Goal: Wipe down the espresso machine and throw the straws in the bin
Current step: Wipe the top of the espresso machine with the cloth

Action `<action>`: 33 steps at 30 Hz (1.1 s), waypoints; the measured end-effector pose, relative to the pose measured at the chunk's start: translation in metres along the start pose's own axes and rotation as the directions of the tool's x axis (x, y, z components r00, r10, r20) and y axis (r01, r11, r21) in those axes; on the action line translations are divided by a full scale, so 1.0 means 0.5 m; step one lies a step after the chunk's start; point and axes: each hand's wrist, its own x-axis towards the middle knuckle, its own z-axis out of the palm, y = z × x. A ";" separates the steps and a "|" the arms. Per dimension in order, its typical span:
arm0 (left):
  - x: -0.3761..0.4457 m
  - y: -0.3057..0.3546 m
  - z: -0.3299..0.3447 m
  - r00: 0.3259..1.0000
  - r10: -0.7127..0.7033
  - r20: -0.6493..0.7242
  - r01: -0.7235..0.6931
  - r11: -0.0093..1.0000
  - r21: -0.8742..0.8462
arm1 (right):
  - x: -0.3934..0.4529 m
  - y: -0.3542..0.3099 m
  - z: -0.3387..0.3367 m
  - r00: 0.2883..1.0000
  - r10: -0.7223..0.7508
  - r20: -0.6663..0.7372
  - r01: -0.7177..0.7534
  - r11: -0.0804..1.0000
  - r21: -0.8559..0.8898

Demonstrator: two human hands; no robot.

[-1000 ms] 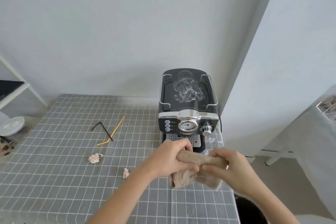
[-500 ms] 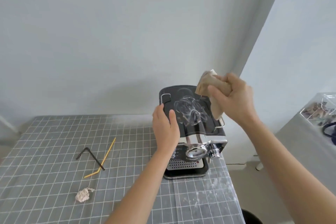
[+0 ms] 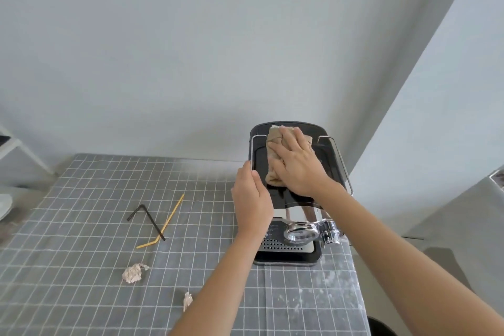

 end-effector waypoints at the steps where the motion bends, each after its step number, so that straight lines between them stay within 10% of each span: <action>1: -0.001 0.000 -0.001 1.000 -0.008 0.004 0.008 1.000 0.003 | -0.009 0.004 -0.001 0.999 -0.046 0.011 0.046 0.999 0.029; 6: -0.005 0.002 -0.004 0.999 -0.033 0.014 0.033 0.999 0.004 | -0.056 0.040 -0.011 0.970 -0.239 0.049 0.227 0.958 0.176; 15: -0.001 0.003 -0.004 0.999 -0.049 0.016 0.049 0.999 0.000 | 0.046 0.005 0.002 0.997 0.075 0.004 -0.075 0.996 0.040; 24: -0.009 0.006 -0.012 1.000 -0.010 0.019 0.010 1.000 -0.008 | -0.081 0.004 -0.023 0.975 -0.211 -0.075 0.223 0.940 0.257; 33: -0.002 0.003 -0.003 0.999 -0.044 0.030 0.045 0.999 -0.023 | 0.043 0.029 0.007 0.986 0.134 -0.098 -0.110 0.970 0.215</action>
